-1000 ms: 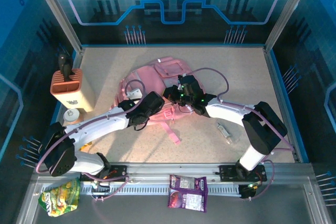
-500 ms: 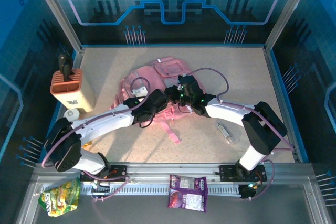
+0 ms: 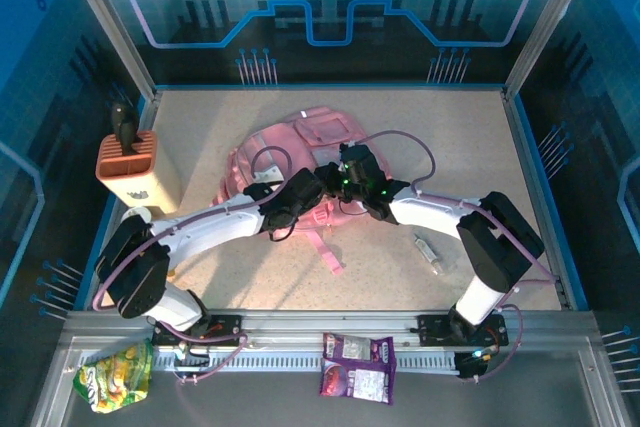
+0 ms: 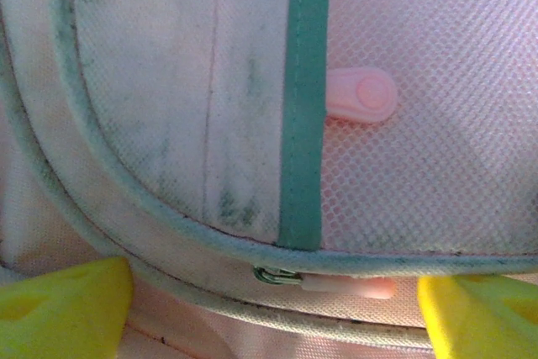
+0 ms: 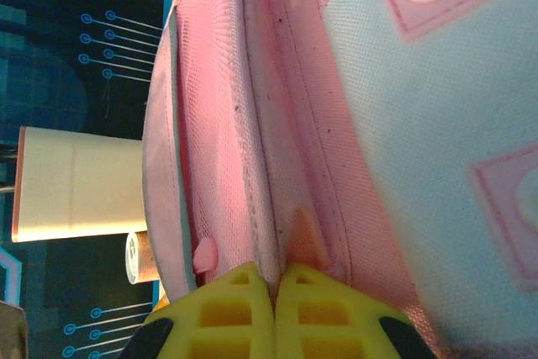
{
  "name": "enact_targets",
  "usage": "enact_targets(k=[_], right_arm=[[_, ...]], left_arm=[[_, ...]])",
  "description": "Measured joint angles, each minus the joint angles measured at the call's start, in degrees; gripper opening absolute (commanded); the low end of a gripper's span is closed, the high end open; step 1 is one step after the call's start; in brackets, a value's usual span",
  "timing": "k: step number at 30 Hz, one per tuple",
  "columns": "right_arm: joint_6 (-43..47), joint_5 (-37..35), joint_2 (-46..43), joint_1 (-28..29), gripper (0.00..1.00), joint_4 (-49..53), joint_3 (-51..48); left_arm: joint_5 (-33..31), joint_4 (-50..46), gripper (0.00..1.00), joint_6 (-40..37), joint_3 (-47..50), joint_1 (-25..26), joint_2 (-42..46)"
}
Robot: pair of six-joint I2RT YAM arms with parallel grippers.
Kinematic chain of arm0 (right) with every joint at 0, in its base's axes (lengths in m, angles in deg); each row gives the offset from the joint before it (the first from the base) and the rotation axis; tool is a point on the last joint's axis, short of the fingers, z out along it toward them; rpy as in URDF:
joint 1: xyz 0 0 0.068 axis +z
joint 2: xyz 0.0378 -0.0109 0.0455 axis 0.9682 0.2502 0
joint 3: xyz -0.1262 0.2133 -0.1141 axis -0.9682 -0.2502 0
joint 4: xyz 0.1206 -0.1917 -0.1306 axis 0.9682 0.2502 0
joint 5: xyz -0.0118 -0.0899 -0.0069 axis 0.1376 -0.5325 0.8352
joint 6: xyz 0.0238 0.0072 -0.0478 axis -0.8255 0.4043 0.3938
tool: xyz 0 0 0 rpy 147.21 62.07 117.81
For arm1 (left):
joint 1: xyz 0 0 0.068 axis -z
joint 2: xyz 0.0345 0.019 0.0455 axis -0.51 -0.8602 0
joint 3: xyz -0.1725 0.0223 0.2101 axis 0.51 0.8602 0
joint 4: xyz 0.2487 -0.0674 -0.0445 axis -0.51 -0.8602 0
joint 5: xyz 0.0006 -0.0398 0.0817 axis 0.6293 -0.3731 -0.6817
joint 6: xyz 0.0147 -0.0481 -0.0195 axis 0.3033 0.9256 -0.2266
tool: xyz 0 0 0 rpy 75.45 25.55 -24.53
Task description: Pack books, pencil case, and school supplies into a backpack
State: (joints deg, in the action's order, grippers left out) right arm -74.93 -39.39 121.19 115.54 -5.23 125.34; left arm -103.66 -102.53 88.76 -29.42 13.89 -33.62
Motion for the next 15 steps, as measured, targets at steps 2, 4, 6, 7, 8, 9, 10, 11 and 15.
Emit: enact_targets(k=[2,4,6,7,8,9,10,11,15], right_arm=[[0.0,0.1,0.0,0.0,0.00,-0.2,0.0],[0.0,0.3,0.0,-0.1,0.00,-0.4,0.0],[0.0,0.3,0.0,-0.1,0.00,-0.4,0.0],[0.0,0.4,0.0,-0.1,0.00,-0.5,0.0],[0.0,0.5,0.0,-0.1,0.00,-0.5,0.0],[0.0,0.5,0.0,-0.1,0.00,-0.6,0.0],[0.0,0.6,0.0,-0.1,0.00,-0.7,0.0],[0.0,0.7,0.0,-0.1,0.00,-0.7,0.0],[0.0,1.3,0.0,-0.1,0.00,-0.9,0.1]], left_arm=[[0.0,0.2,0.85,0.0,0.6,-0.2,0.3],[-0.2,-0.3,0.85,0.0,0.6,-0.4,0.3],[0.0,-1.4,0.81,0.0,0.6,-0.9,0.3],[0.2,-1.6,0.78,0.0,0.6,-1.1,0.3],[0.3,-1.6,0.76,0.0,0.8,-1.3,0.4],[0.5,-1.4,0.75,0.0,1.2,-1.4,0.8],[0.5,-0.8,0.72,0.0,2.1,-1.5,1.5],[0.6,-0.5,0.70,-0.2,2.9,-1.7,2.1],[0.5,-1.2,0.58,-0.9,3.7,-2.4,3.8]])
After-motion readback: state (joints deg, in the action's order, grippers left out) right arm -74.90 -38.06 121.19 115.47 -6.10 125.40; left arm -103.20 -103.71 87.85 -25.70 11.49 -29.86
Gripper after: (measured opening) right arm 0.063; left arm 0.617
